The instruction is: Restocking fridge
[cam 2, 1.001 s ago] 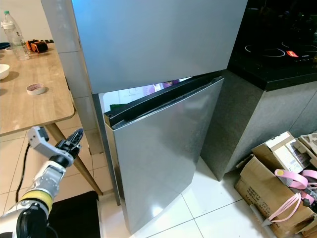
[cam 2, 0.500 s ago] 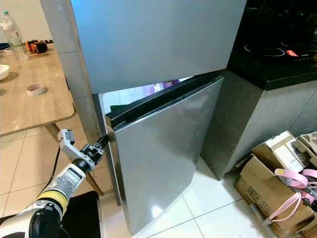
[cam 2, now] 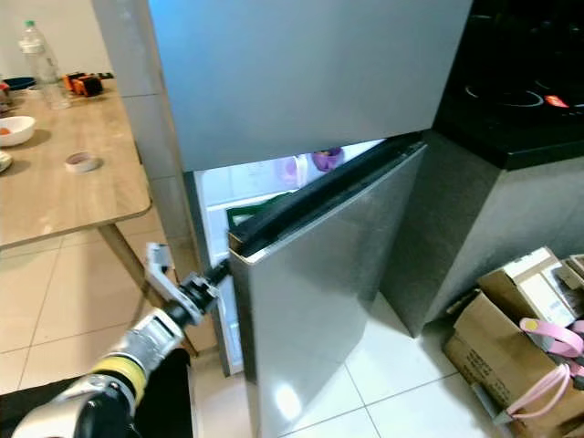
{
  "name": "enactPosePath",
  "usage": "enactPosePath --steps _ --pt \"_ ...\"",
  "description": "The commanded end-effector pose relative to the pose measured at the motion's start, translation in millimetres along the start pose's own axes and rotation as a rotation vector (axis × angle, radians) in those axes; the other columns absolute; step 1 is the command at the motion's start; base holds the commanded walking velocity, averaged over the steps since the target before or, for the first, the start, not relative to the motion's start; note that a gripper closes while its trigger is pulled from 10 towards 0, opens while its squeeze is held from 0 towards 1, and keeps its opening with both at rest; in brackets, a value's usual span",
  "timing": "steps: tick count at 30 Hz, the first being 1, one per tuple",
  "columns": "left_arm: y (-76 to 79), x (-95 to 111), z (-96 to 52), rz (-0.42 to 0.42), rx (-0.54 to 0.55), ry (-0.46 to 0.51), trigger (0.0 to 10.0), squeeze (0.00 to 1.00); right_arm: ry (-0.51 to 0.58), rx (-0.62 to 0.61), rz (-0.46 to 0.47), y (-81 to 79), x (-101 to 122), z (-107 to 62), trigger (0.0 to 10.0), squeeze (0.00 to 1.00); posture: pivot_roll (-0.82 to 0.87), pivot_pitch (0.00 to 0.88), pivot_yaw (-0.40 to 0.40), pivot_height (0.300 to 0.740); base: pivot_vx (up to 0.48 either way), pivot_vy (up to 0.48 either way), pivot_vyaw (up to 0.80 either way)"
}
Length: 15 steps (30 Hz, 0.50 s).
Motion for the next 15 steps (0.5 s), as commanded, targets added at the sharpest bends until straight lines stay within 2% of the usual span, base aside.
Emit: enactPosePath --steps 1,2,5,7,8,12,13,14,15 --pt "18.0 -37.9 6.0 -0.046 -0.083 -0.128 10.0 0.00 -0.008 -0.008 0.010 2.4 -3.8 -0.5 10.0 0.00 -0.12 0.021 0.021 0.734 0.000 0.000 0.00" --pt "18.0 -37.9 6.0 -0.046 -0.083 -0.128 10.0 0.00 -0.008 -0.008 0.010 2.4 -3.8 -0.5 10.0 0.00 -0.12 0.021 0.021 0.734 0.000 0.000 0.00" --pt "41.8 -71.0 2.9 -0.105 -0.215 -0.214 10.0 0.00 -0.008 -0.011 0.003 3.4 -2.7 -0.6 10.0 0.00 -0.12 0.010 0.013 0.734 0.000 0.000 0.00" --pt "44.8 -76.5 1.4 -0.113 -0.232 -0.229 10.0 0.00 -0.008 -0.012 0.002 3.6 -2.6 -0.6 10.0 0.00 -0.12 0.010 0.013 0.734 0.000 0.000 0.00" --pt "41.2 -85.9 -5.2 -0.108 -0.210 -0.255 10.0 0.00 -0.007 -0.012 0.000 3.9 -1.6 -0.6 10.0 0.00 -0.12 0.009 0.011 0.734 0.000 0.000 0.00" --pt "37.8 -89.2 -9.5 -0.102 -0.194 -0.265 10.0 0.00 -0.006 -0.011 0.000 3.7 -1.0 -0.5 10.0 0.00 -0.12 0.009 0.011 0.734 0.000 0.000 0.00" --pt "30.1 -91.3 -16.9 -0.085 -0.159 -0.270 10.0 0.00 -0.004 -0.010 0.000 3.4 -0.2 -0.4 10.0 0.00 -0.12 0.009 0.012 0.734 0.000 0.000 0.00" --pt "30.1 -91.3 -16.9 -0.085 -0.159 -0.270 10.0 0.00 -0.004 -0.010 0.000 3.4 -0.2 -0.4 10.0 0.00 -0.12 0.009 0.012 0.734 0.000 0.000 0.00" --pt "17.9 -92.4 -28.1 -0.060 -0.100 -0.272 10.0 0.00 -0.003 -0.007 0.000 2.6 0.7 -0.3 10.0 0.00 -0.11 0.005 0.015 0.734 0.000 0.000 0.00"
Point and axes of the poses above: a point about 5 cm out from each wrist's last joint towards the gripper, its own z axis pointing out of the wrist towards the gripper, its own x axis along the axis of the wrist's last joint, y = z × x, the point moved 6 cm from there along z, pointing out of the wrist towards the gripper, and after that the axes turned 12 degrees about z, right-handed, at the moved point
